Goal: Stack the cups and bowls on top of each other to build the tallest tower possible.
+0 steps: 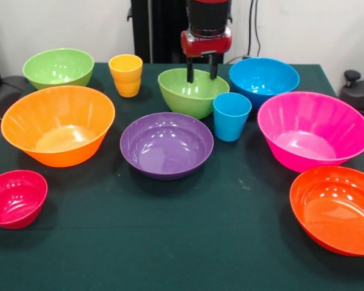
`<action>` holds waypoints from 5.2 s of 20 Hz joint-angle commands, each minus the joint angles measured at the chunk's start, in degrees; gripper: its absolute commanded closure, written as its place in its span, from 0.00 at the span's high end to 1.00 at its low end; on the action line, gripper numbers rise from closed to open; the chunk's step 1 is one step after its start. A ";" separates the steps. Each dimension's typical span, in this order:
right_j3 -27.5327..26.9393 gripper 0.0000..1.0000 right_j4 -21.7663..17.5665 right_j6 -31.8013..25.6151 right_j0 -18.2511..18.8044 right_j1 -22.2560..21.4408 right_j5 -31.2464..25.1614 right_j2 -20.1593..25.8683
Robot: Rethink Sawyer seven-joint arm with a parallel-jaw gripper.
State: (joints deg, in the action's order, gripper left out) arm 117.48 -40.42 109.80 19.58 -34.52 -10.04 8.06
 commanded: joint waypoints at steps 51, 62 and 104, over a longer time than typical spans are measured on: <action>-3.15 1.00 16.28 1.43 -4.92 -7.05 -11.95 1.95; -3.69 1.00 16.59 1.50 -4.56 -7.24 -12.93 2.05; -2.31 0.00 14.98 6.97 -9.06 -10.59 -6.13 -2.98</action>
State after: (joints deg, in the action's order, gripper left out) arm 117.21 -25.72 109.80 13.19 -44.67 -18.14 4.32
